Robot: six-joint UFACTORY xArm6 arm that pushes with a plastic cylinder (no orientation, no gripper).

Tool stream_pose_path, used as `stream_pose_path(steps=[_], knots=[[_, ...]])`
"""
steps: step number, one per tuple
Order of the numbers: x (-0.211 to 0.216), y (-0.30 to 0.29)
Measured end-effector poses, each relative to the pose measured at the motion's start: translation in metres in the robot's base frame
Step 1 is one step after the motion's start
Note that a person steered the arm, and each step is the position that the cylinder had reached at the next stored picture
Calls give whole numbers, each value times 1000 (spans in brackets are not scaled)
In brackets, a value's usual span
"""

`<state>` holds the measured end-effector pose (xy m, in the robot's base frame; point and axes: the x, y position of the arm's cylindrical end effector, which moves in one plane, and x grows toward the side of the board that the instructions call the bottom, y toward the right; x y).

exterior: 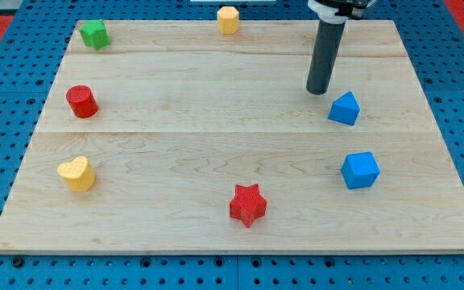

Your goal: Drag the blue cube diagonally bottom left to the blue

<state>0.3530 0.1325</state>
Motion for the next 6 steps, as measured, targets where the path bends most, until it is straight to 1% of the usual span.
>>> stream_pose_path(steps=[1,2,3,4,5,6], knots=[[-33,32],[17,126],[127,165],[181,120],[182,40],[169,-3]])
